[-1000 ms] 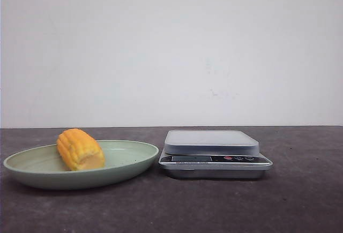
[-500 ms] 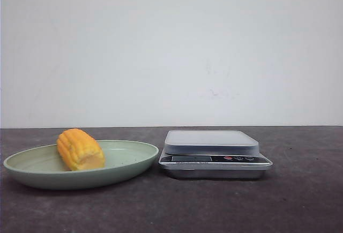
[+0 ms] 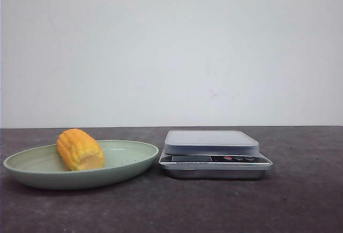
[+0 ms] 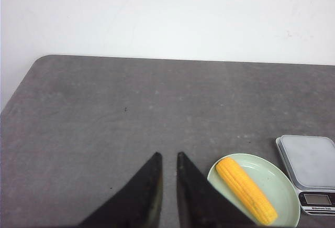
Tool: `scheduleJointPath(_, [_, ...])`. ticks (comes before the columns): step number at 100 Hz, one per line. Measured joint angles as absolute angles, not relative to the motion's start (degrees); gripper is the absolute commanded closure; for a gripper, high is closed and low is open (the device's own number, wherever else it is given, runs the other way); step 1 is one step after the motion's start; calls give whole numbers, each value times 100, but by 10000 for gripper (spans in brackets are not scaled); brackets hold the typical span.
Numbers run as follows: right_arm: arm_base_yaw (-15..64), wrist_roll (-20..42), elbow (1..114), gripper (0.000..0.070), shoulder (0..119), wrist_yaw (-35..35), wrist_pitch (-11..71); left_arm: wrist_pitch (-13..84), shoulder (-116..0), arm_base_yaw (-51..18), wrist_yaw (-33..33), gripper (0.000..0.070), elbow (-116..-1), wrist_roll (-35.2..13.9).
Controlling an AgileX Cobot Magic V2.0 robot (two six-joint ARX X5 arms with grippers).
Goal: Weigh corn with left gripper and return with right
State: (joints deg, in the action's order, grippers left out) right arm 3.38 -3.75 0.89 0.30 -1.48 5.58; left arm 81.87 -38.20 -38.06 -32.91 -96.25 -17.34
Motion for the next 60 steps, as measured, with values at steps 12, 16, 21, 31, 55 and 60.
scheduleJointPath(12, [338, -375, 89, 694, 30, -148, 558, 8167, -3820, -3673, -3503, 684, -9603, -1765])
scheduleJointPath(16, [338, -375, 89, 694, 30, -150, 558, 8040, -3800, -3616, -3601, 684, -9500, -1761])
scheduleJointPath(21, [338, -375, 89, 694, 30, -148, 556, 7509, -3745, -3544, -3616, 684, -9279, -1726])
scheduleJointPath(31, [338, -375, 89, 694, 30, -148, 556, 6047, -3671, -3409, -3579, 684, -8661, -1391])
scheduleJointPath(55, [338, -375, 89, 694, 30, -148, 556, 3127, -3256, -2655, -1826, 684, -6252, 119])
scheduleJointPath(60, [338, -377, 89, 694, 30, -148, 558, 2812, -3092, -2456, -1352, 683, -5671, 261])
